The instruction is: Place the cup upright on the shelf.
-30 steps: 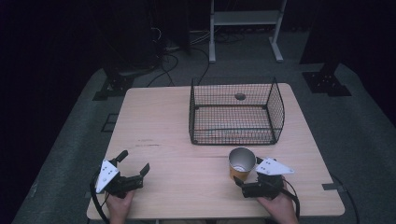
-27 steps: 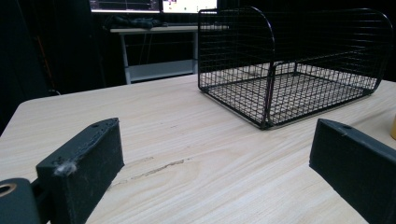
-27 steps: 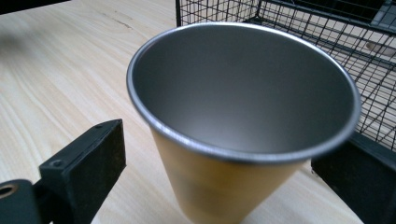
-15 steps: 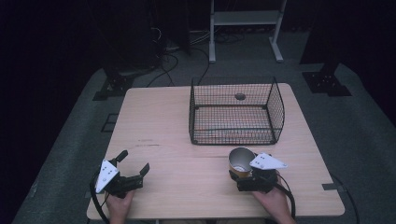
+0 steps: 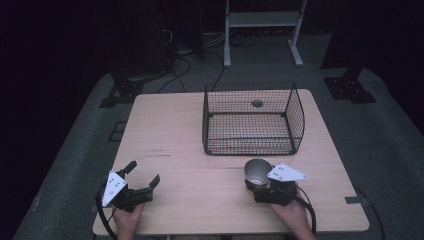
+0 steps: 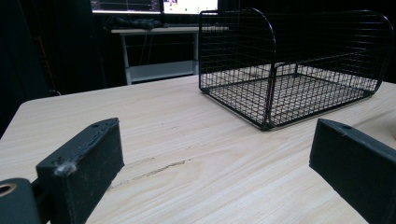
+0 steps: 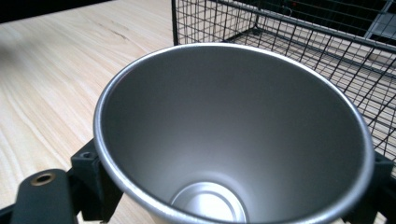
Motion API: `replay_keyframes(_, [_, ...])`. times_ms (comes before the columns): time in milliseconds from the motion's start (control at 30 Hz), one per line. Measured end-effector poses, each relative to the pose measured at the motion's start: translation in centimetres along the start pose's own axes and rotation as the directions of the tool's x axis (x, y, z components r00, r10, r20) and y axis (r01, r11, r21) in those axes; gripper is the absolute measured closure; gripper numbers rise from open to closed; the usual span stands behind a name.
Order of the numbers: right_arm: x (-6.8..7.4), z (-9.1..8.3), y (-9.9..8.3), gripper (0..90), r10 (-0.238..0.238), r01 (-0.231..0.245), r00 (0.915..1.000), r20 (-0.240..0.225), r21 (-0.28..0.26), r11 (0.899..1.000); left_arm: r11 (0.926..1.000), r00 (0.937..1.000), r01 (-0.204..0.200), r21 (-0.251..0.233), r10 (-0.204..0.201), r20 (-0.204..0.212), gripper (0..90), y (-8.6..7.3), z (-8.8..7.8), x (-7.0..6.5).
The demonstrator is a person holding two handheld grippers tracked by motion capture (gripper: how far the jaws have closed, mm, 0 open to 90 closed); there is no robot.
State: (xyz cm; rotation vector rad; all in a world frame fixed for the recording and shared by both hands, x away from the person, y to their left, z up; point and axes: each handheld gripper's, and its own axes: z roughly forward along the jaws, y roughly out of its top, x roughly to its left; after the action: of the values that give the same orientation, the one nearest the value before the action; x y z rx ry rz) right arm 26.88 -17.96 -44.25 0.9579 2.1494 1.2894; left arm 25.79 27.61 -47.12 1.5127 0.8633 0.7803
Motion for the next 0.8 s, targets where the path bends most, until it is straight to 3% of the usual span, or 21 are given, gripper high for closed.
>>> replay_keyframes(267, [-0.9, -1.1, 1.1, 13.6, 0.009, -0.009, 0.9996, -0.028, -0.014, 1.000, 1.0000, 1.0000, -0.001, 0.001, 0.001, 0.001, 2.2, 0.0, 0.0, 0.0])
replay_keyframes(533, [-2.1, -1.9, 2.5, 13.8, -0.019, 0.020, 0.9990, -0.039, 0.004, 1.000, 1.0000, 1.0000, -0.002, 0.003, 0.002, 0.001, 2.2, 0.0, 0.0, 0.0])
replay_keyframes(800, [-3.2, -2.8, 5.0, 13.8, -0.025, 0.024, 0.9979, -0.060, -0.017, 1.000, 1.0000, 1.0000, -0.001, 0.002, 0.001, 0.000, 2.2, 0.0, 0.0, 0.0])
